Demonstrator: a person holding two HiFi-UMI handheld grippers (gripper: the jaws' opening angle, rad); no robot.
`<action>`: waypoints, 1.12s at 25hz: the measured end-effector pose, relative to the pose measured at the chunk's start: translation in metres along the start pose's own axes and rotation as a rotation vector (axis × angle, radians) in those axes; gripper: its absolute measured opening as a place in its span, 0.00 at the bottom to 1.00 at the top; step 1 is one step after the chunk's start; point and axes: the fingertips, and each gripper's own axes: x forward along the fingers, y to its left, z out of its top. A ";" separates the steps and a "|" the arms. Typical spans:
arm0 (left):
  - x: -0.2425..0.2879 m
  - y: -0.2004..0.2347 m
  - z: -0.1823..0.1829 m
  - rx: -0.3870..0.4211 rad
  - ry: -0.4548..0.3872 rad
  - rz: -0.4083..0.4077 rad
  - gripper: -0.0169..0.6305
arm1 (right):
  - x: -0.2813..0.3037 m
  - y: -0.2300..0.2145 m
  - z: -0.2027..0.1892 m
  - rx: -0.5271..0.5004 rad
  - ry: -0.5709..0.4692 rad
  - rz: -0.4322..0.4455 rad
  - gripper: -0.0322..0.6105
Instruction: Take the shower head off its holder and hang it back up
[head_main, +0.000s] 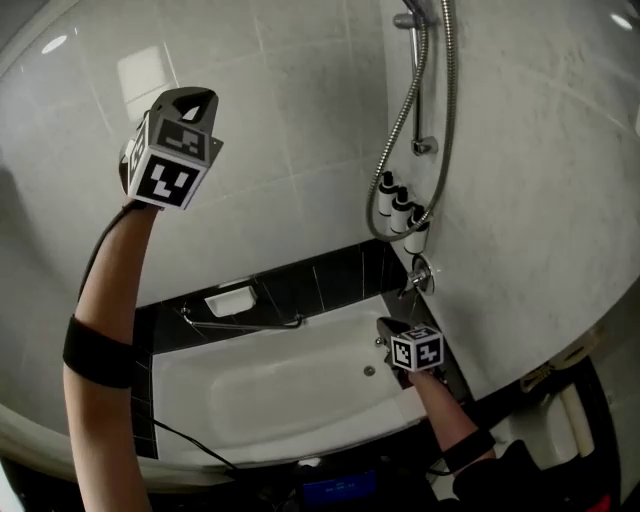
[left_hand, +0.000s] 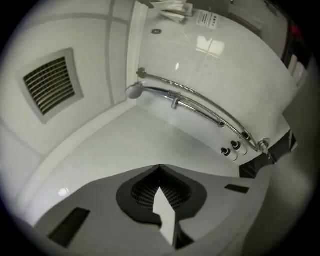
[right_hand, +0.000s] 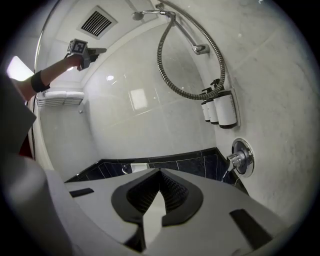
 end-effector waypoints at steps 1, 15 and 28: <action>-0.009 -0.014 -0.022 -0.057 0.009 -0.011 0.03 | 0.002 0.004 0.001 -0.012 0.000 0.003 0.08; -0.135 -0.230 -0.285 -0.732 0.294 -0.031 0.03 | 0.010 0.028 -0.002 -0.133 0.027 0.009 0.08; -0.225 -0.371 -0.359 -0.992 0.468 -0.069 0.03 | 0.014 0.036 -0.007 -0.170 0.026 0.014 0.08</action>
